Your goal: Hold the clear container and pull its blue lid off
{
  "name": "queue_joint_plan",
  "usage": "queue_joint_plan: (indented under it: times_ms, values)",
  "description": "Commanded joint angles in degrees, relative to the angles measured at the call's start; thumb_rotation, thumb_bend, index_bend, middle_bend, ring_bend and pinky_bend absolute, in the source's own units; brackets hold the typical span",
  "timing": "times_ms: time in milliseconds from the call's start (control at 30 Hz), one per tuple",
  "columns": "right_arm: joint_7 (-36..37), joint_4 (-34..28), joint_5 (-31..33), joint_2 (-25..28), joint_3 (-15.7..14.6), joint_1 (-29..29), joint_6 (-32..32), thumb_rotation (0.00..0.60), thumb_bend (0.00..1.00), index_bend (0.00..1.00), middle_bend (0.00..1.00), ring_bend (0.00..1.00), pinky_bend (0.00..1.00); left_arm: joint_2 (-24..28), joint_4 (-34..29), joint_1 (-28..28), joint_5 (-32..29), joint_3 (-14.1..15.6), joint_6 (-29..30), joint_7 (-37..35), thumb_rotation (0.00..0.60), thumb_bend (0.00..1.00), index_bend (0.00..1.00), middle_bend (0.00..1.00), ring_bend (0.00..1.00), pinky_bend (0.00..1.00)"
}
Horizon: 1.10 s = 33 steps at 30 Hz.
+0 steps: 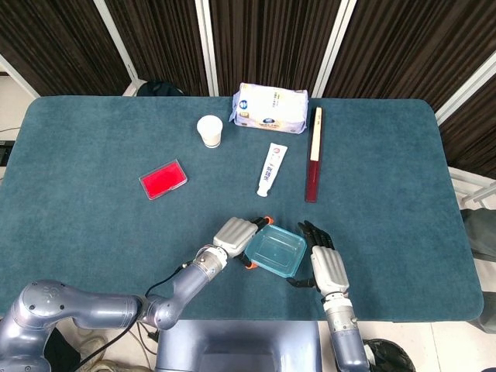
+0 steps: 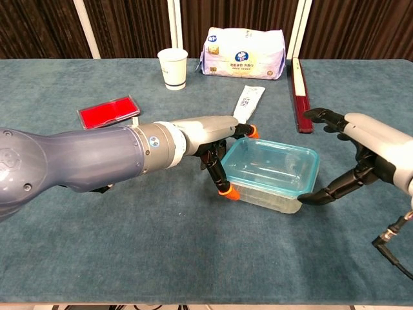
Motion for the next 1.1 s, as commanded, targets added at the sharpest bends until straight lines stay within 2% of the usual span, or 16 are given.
queue_joint_plan:
  times_ms: [33, 667, 767, 933, 1100]
  values:
    - [0.18, -0.29, 0.55, -0.10, 0.37, 0.02, 0.07, 0.600, 0.20, 0.00, 0.00, 0.00, 0.00, 0.10, -0.10, -0.47, -0.76, 0.16, -0.15, 0.72, 0.600, 0.18, 0.51, 0.56, 0.48, 0.59]
    - [-0.48, -3.34, 4.62, -1.09, 2.24, 0.44, 1.51, 0.600, 0.20, 0.00, 0.00, 0.00, 0.00, 0.69, -1.86, -2.60, -4.11, -0.18, -0.30, 2.38, 0.600, 0.18, 0.53, 0.57, 0.49, 0.60]
    - [0.56, -1.24, 0.94, -0.65, 0.98, 0.71, 1.10, 0.600, 0.20, 0.00, 0.00, 0.00, 0.00, 1.13, -2.48, -2.70, -4.65, -1.48, -0.94, 0.81, 0.600, 0.18, 0.53, 0.56, 0.48, 0.59]
    - [6.46, 4.99, -7.86, -0.78, -1.20, 0.48, 1.42, 0.600, 0.20, 0.00, 0.00, 0.00, 0.00, 2.61, -3.04, -3.05, -4.74, -2.30, -3.60, -1.49, 0.600, 0.18, 0.53, 0.55, 0.47, 0.58]
    - [10.74, 8.84, -11.63, -1.57, -1.59, 0.00, 2.30, 0.600, 0.20, 0.00, 0.00, 0.00, 0.00, 3.98, -3.13, -3.89, -5.39, -2.27, -5.90, -2.75, 0.600, 0.18, 0.53, 0.55, 0.47, 0.58]
